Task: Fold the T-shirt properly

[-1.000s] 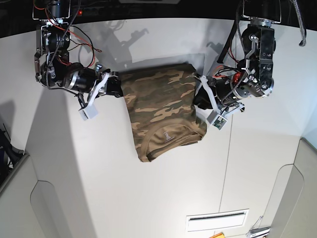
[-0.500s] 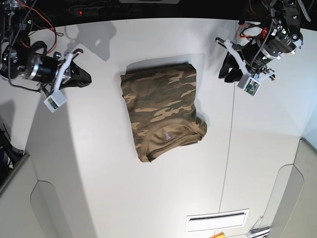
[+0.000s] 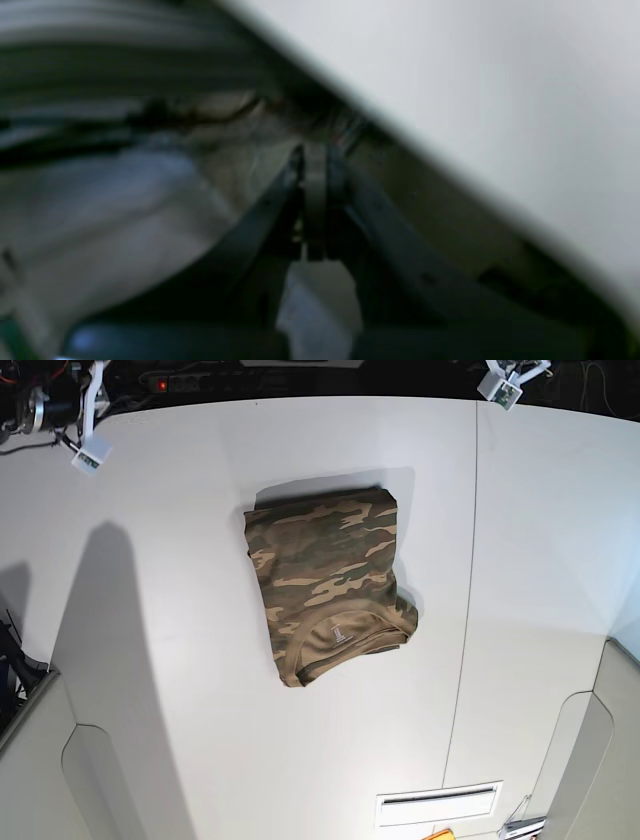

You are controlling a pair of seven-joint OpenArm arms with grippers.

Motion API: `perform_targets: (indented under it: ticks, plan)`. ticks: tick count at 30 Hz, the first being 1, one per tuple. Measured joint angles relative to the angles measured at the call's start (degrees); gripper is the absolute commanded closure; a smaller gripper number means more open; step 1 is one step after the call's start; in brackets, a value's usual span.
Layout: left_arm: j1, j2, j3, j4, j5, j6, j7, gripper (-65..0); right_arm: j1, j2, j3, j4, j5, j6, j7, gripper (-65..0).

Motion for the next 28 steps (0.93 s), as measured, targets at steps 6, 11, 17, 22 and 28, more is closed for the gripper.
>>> perform_targets:
  ticks: [6, 11, 17, 22, 28]
  plan:
    - [5.38, -3.28, 9.35, -7.93, 4.00, -0.52, -1.88, -14.3, -9.14, -0.85, -1.29, -1.51, -4.04, 0.13, 1.81, 0.0]
    - [-1.11, -6.80, 20.17, -25.18, 11.65, 2.45, -8.44, -14.3, -10.19, -3.08, -8.85, -6.78, -17.49, -0.63, 10.36, 0.0]
    - [-17.49, -4.48, 30.25, -51.06, 12.48, 5.03, -10.21, -14.3, -4.81, -3.41, -23.12, -19.02, -32.59, -5.11, 14.38, 0.0]
    - [-27.80, 0.09, 33.14, -69.81, 14.91, 5.18, -10.32, -14.3, 2.84, -8.20, -32.02, -31.47, -39.89, -10.93, 14.93, 0.0]
    - [-37.20, 4.04, 33.70, -81.07, 16.00, 5.18, -10.51, -14.3, 13.73, -13.88, -36.72, -46.58, -41.72, -10.99, 16.02, 0.0]
